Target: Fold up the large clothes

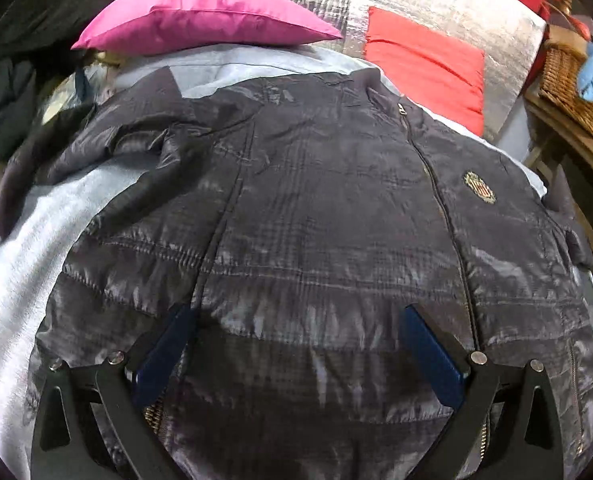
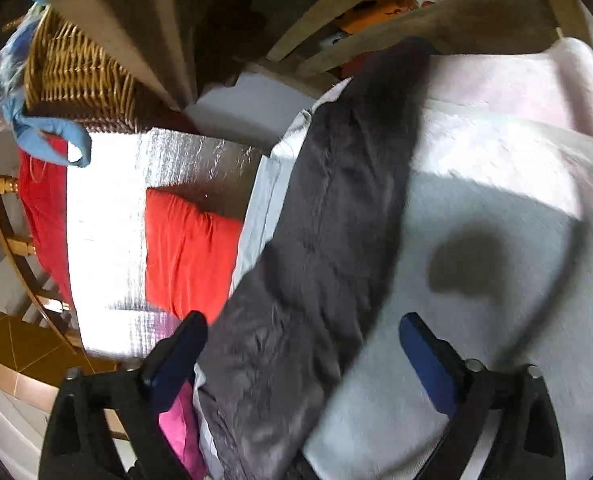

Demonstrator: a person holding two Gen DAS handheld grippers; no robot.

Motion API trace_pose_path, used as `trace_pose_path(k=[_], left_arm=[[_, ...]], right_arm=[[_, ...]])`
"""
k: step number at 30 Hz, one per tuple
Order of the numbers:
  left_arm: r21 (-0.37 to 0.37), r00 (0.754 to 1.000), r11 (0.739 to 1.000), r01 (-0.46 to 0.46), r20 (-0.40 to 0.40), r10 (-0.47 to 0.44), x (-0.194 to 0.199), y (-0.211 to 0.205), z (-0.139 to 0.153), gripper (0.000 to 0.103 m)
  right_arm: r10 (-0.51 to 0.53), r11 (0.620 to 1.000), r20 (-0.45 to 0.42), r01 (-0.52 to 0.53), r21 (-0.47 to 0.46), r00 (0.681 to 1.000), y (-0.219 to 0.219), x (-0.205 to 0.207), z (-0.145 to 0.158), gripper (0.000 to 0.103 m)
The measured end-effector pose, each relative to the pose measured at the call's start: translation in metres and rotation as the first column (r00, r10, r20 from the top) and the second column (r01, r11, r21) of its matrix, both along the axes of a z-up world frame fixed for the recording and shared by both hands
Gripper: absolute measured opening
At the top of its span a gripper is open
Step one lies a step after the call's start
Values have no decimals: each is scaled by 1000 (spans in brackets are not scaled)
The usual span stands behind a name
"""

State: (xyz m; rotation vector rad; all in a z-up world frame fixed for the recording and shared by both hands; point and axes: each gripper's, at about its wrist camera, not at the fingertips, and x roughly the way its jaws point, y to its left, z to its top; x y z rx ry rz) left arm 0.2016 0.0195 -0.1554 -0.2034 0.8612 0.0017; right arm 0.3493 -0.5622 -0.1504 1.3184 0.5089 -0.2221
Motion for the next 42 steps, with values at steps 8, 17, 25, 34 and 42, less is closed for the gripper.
trace_pose_path(k=[8,17,25,34,42], left_arm=[[-35,1000,999,4,7,-4,0,4,-2,103],[-54,1000,999,5,8,-4,-1,7,0,103],[-62,1000,998,6,9,-5,-2,9,0,103],[-80,1000,997,5,6,-5,-2,10,-1,103],[-76,1000,997,4,6,-4,-2,10,-1,103]], right_arm=[[-21,991,-171,-2,-134,985,-11,39,-14,22],[79,704,-210,-204,-681,975,98,92,153,11],[536,396,-181,-435,-809,824,318,97,200,16],[679,418,-328,-712,-564,657,379,82,64,103],[489,869,39,-482,-112,871,263,52,45,103]])
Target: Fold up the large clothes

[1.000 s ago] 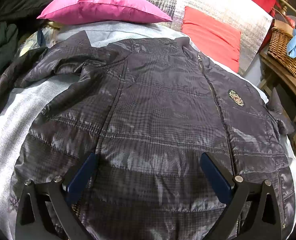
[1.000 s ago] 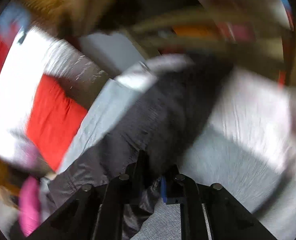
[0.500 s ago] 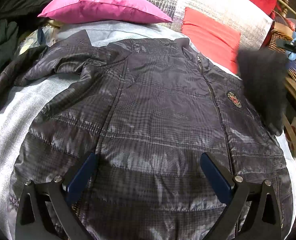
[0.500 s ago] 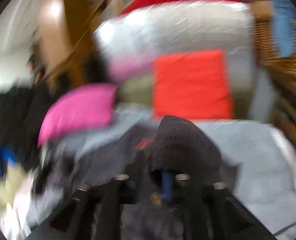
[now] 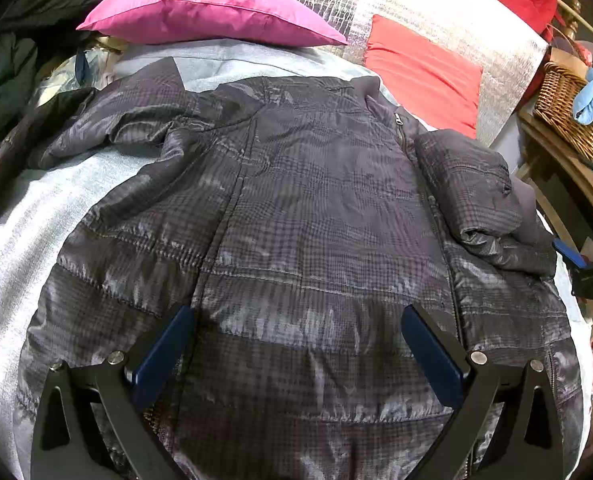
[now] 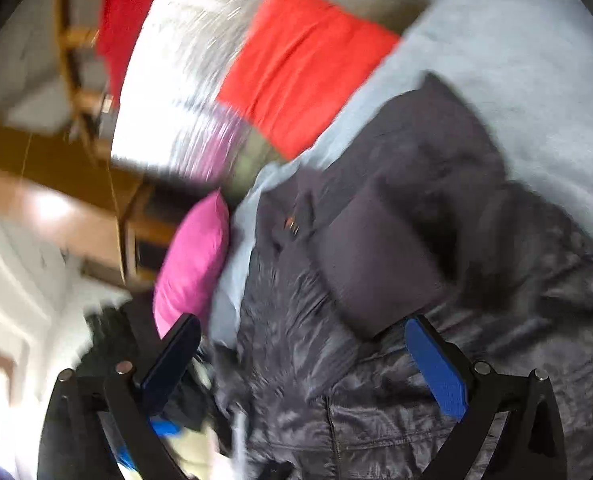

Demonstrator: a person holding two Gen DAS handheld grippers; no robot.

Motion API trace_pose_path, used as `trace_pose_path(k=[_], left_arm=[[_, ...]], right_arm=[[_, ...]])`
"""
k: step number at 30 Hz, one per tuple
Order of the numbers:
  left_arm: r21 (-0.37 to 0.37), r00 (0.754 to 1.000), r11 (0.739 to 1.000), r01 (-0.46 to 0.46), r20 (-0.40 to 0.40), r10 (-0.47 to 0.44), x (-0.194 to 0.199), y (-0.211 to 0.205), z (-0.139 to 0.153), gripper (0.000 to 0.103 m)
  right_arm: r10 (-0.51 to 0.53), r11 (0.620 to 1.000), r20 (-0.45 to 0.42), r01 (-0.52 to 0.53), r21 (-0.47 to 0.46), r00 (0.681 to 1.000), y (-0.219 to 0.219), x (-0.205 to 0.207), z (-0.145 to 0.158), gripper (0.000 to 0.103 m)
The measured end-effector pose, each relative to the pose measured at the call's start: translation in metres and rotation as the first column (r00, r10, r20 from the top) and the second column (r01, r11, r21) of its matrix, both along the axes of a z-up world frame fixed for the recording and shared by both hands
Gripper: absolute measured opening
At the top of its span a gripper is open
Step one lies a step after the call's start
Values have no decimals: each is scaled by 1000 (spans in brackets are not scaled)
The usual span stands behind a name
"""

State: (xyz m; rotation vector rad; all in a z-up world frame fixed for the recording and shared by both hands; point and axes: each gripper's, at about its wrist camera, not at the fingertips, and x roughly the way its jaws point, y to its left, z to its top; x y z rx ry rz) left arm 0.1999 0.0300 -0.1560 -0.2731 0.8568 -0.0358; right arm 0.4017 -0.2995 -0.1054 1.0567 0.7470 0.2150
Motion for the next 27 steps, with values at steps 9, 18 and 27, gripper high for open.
trace_pose_path(k=[9,18,27], left_arm=[[6,1000,1000,-1,-2,1,0,-1,0,103],[-8,1000,1000,-1,-4,1,1,1,0,103],[-32,1000,999,-2,-9,2,1,5,0,103]], right_arm=[[-48,982,-59,36,-188,997,-16,12,-9,103],[61,797,-224,-183,-575,973,47,68,-13,25],[334,800,27,-268,-537,942,163,76,83,17]])
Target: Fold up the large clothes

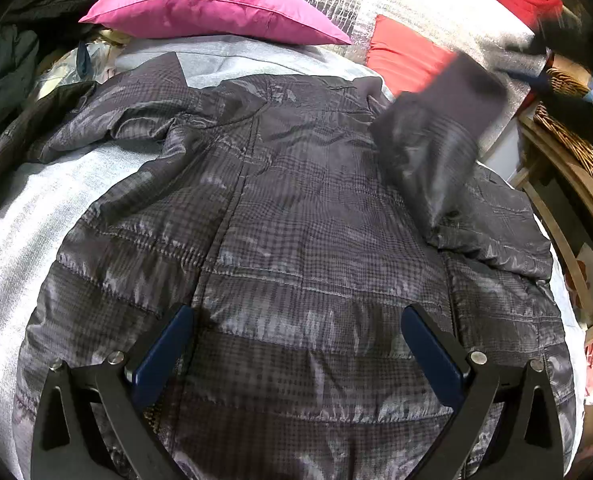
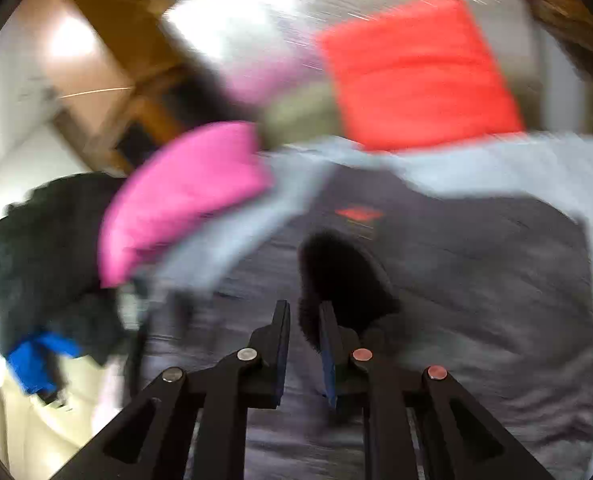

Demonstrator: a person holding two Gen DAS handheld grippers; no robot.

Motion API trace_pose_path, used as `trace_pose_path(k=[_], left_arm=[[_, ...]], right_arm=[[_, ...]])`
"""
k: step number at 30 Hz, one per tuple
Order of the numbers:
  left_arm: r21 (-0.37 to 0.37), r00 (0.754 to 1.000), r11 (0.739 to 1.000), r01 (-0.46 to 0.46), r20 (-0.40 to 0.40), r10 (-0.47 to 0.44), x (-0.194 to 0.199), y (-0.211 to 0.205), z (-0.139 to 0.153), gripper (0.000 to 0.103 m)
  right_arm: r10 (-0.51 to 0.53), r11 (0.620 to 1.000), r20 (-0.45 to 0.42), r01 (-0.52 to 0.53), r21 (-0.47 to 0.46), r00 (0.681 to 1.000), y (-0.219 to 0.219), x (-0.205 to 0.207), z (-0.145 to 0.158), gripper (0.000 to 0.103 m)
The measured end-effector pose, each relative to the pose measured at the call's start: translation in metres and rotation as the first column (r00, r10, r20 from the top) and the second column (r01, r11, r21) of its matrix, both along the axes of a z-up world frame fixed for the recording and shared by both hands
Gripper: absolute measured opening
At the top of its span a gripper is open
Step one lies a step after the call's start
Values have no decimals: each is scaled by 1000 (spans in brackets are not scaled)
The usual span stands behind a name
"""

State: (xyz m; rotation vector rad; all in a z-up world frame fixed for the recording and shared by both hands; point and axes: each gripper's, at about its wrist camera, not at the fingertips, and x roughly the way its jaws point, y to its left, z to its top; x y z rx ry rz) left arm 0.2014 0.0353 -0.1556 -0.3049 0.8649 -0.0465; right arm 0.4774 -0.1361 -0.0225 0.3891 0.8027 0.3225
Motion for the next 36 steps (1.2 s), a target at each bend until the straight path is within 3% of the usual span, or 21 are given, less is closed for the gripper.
trace_pose_path(k=[1,4,6,13,18,21,24,27,28,29,30,32,34,36], left_arm=[[-3,1000,1000,1,1,-1,0,1,0,103],[-11,1000,1000,1,1,-1,-1,2,0,103],[-18,1000,1000,-1,0,1,-1,3,1,103],[2,1000,1000,-10,1,10,-2,0,1,103],[15,1000,1000,-13,3,13,-2,-3,0,103],[9,1000,1000,-12,4,12,-2,-2,0,103],[2,1000,1000,-13,3,13,-1,-1,0,103],[-5,1000,1000,-13,1,13,0,0,1,103],[-8,1000,1000,-13,2,13,0,1,1,103],[-14,1000,1000,-15,3,15,0,2,1,103],[-25,1000,999,-21,5,21,0,4,2,103],[-39,1000,999,-28,7,28,-1,7,2,103],[-38,1000,999,-30,9,30,-2,7,3,103],[-29,999,999,-36,15,37,-4,7,5,103]], right_arm=[[47,999,26,-47,14,999,18,0,7,22],[141,990,6,-142,14,990,47,-4,0,103],[126,992,-10,-126,17,992,40,-20,-16,103],[-73,974,-96,92,209,993,-55,-52,-67,103],[-103,923,-162,155,353,981,-78,-19,-86,103],[-89,936,-178,144,322,980,-64,0,-91,103],[-156,926,-261,233,298,953,-53,16,-107,103],[-177,935,-241,239,263,954,-39,26,-106,103],[-190,942,-221,242,234,956,-35,28,-103,98],[-204,953,-191,240,186,960,-28,30,-95,86],[-186,967,-167,211,141,968,-15,32,-87,84],[-16,989,-111,32,146,994,21,28,-68,84],[166,978,-29,-161,129,986,61,10,-46,84],[186,978,7,-186,91,983,73,-5,-38,85]])
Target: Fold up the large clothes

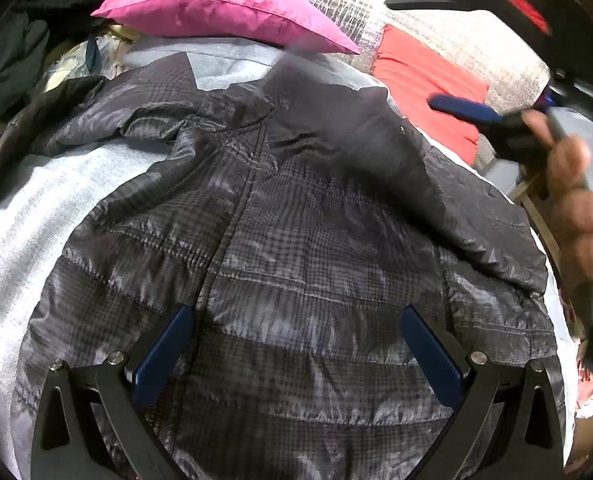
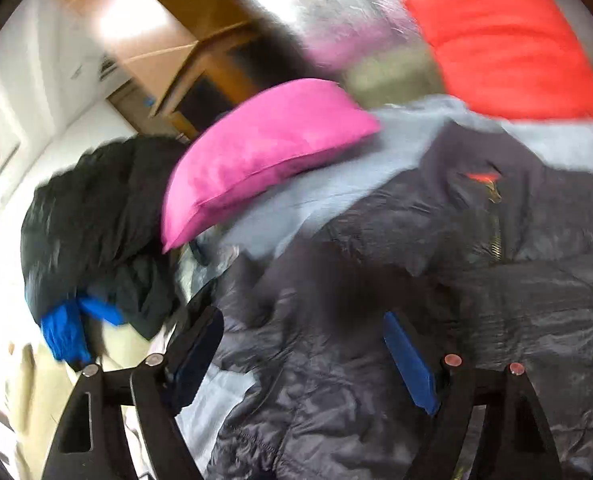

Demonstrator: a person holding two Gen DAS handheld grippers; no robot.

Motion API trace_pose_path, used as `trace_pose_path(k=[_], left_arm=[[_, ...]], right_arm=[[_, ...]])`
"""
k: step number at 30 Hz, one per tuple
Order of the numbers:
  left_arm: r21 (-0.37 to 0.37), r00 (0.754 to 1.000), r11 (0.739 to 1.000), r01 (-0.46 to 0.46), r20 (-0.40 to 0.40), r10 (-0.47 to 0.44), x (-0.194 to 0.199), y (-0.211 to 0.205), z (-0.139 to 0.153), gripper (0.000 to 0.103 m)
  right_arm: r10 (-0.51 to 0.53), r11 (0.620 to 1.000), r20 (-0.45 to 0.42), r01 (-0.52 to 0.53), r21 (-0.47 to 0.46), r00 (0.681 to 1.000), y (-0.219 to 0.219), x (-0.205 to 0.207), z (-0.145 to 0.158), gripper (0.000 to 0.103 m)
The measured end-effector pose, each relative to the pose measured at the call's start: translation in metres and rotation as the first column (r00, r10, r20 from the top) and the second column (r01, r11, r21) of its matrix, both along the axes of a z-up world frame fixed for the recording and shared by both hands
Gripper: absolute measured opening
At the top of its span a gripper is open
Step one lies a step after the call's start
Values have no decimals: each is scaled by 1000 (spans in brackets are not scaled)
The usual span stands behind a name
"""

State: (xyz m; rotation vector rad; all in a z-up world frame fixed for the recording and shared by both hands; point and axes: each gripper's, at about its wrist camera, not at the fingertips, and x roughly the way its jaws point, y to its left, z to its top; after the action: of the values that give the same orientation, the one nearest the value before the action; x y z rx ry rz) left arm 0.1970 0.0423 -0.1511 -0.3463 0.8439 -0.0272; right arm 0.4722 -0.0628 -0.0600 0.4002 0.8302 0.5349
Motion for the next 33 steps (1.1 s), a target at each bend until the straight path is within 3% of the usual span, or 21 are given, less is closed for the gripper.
trace_pose_path(k=[5,9,12,14,16,19,23,24,25,28,30,33], left_arm=[[-29,999,999,-36,9,37,-3,11,5,103],[-97,998,994,-54,37,58,-7,28,16,103],[-164,997,984,-67,29,73,-3,40,21,103],[-214,997,974,-76,-21,73,7,43,21,103],[-240,995,966,-97,-58,86,23,48,22,103],[-203,989,970,-132,-98,114,54,54,21,103],[-172,979,973,-155,-157,128,92,56,12,103],[-157,975,975,-156,-182,126,99,55,8,95],[-140,972,978,-158,-199,128,105,52,5,69],[-56,968,987,-149,-213,134,118,46,6,22],[-54,982,991,-121,-154,111,122,44,21,17],[53,997,997,-60,45,58,113,26,60,17]], right_arm=[[-121,990,-70,126,70,990,-44,-46,-16,89],[-250,949,-159,274,153,955,-110,-92,-38,89],[-383,864,-270,446,234,883,-176,-121,-63,89],[-435,789,-351,539,296,829,-210,-131,-81,89],[-474,738,-389,597,314,790,-233,-133,-90,89],[-480,711,-386,607,354,787,-252,-121,-92,89],[-529,647,-431,676,354,731,-270,-105,-98,88],[-532,644,-433,680,350,727,-272,-101,-98,86],[-538,649,-437,685,330,721,-273,-98,-98,78],[-546,690,-432,677,255,718,-275,-90,-97,27],[-555,715,-388,660,230,736,-274,-87,-88,24],[-558,772,-266,609,181,786,-274,-86,-62,21]])
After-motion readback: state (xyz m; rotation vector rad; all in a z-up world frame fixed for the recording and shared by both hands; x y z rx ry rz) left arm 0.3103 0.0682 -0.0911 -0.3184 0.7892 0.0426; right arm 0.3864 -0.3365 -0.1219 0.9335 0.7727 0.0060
